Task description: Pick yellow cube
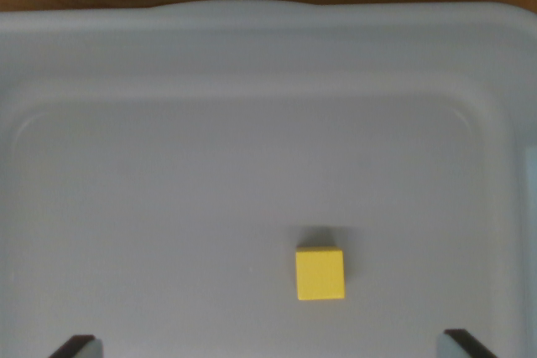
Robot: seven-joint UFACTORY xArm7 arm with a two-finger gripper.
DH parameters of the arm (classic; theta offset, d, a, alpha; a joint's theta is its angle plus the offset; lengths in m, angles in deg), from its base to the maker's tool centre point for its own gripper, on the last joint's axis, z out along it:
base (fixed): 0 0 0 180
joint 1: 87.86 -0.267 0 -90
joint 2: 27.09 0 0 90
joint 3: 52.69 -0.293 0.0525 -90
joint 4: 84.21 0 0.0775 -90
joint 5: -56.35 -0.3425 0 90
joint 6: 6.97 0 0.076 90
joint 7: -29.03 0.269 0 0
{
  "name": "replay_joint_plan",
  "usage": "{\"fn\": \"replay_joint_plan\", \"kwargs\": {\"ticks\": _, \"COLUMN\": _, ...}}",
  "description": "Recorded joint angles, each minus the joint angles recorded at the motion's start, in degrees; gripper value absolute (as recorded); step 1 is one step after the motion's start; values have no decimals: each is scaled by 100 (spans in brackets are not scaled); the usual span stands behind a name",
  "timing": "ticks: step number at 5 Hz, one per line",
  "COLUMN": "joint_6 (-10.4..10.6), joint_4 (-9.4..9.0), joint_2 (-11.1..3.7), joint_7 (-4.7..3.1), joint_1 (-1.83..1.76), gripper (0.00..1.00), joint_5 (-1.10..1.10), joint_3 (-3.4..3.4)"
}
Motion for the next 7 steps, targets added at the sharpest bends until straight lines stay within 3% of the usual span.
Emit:
{"fn": "replay_joint_plan", "kwargs": {"ticks": 4, "joint_6": 19, "joint_4": -14, "joint_2": -8, "joint_7": -4, "joint_1": 1, "gripper": 0, "joint_5": -1, "joint_3": 1}}
{"fn": "replay_joint_plan", "kwargs": {"ticks": 7, "joint_6": 166, "joint_4": -125, "joint_2": -75, "joint_7": -32, "joint_1": 7, "gripper": 0, "joint_5": -6, "joint_3": 12}}
